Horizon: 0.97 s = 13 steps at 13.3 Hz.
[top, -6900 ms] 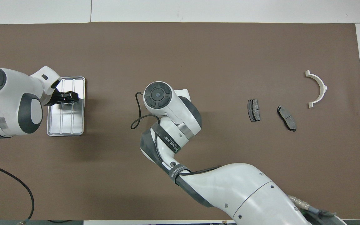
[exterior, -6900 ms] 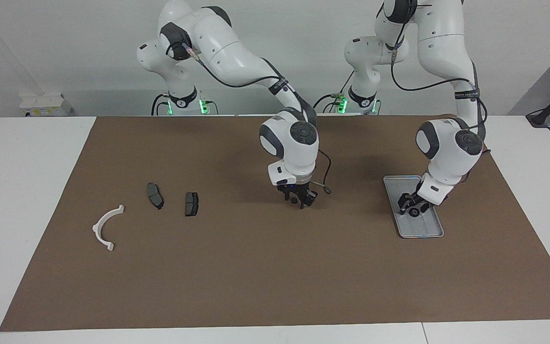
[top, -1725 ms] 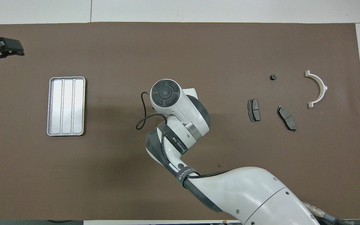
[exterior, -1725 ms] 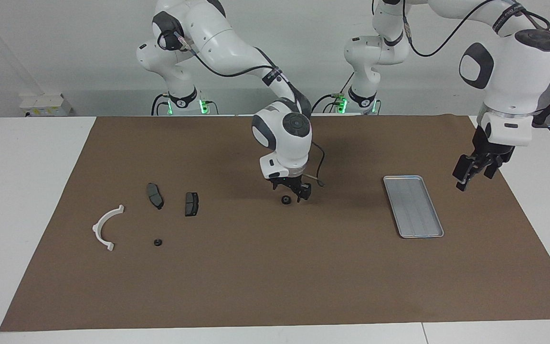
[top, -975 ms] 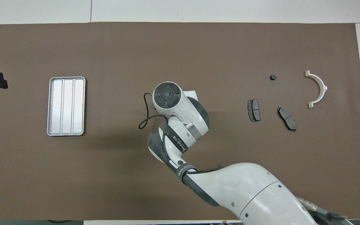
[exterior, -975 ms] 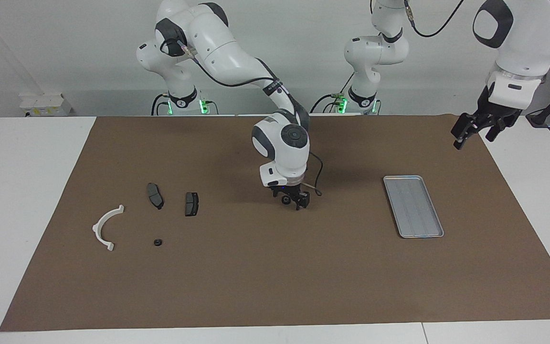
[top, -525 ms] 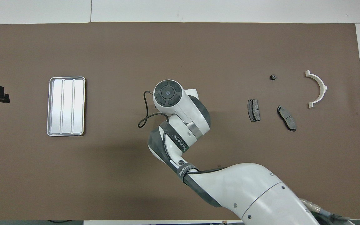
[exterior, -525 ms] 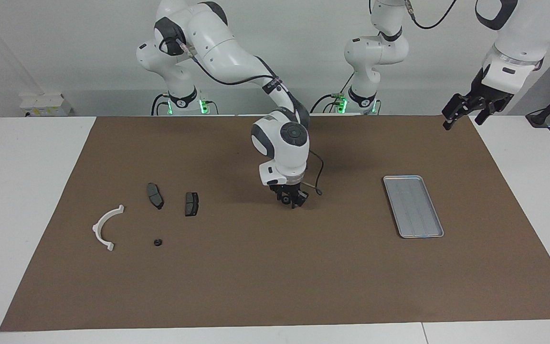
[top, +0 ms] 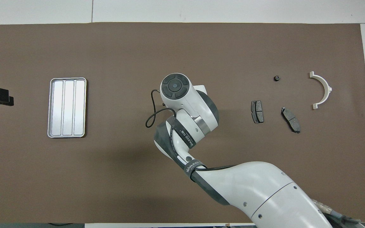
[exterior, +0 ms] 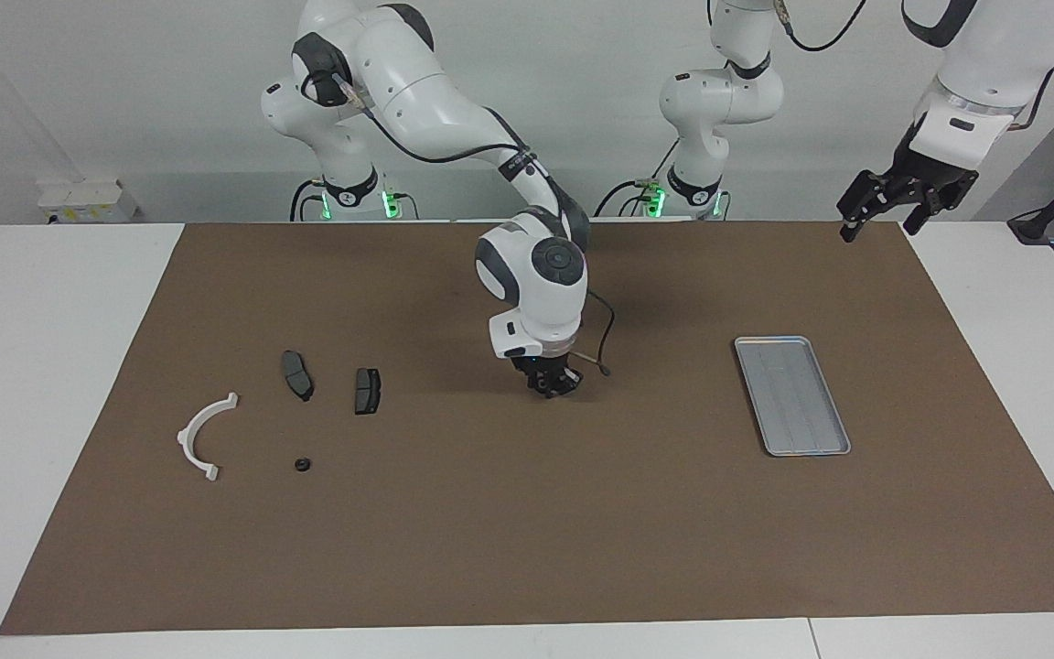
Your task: Place bearing gear from tray to pile
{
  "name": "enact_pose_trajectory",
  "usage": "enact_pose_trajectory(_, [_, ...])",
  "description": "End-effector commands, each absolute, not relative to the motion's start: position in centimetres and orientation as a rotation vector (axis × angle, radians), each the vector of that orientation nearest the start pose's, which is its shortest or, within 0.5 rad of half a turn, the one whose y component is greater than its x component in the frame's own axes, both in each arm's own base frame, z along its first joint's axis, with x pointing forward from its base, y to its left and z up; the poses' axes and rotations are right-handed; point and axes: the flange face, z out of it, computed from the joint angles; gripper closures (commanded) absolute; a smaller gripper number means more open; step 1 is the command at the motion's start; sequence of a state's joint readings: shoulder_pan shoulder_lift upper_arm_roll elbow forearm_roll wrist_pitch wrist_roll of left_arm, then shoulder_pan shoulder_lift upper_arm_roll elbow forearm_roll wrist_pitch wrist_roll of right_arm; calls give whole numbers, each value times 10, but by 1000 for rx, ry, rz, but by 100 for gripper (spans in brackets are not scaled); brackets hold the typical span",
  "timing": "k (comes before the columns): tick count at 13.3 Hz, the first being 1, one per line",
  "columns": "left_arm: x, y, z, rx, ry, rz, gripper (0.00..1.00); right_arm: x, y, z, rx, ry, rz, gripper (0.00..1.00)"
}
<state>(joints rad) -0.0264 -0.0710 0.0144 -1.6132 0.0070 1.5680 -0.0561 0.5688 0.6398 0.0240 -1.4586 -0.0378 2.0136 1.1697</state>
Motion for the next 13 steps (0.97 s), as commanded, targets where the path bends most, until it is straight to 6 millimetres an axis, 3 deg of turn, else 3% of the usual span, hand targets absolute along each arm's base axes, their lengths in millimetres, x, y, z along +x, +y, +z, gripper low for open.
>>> enact_pose_trajectory(1, [525,-4,644,-3149,-41,-14,0,638,320,352,-3154,664,136,100])
enact_pose_trajectory(4, [522,-4,633,-3150,-17,-29,0,672,210,387,-3201,211,164,100])
enact_pose_trajectory(6, [519,-5,622,-3152,-12,-34,0,688,129,393,-3206,5,195,100])
enact_pose_trajectory(8, [520,-11,613,-3153,5,-12,0,698,61,388,-3181,-183,187,100])
enact_pose_trajectory(10, [522,-15,613,-3153,17,-9,0,699,17,371,-3167,-275,125,100])
enact_pose_trajectory(13, [522,-18,613,-3150,26,-4,0,699,-19,344,-3157,-366,41,100])
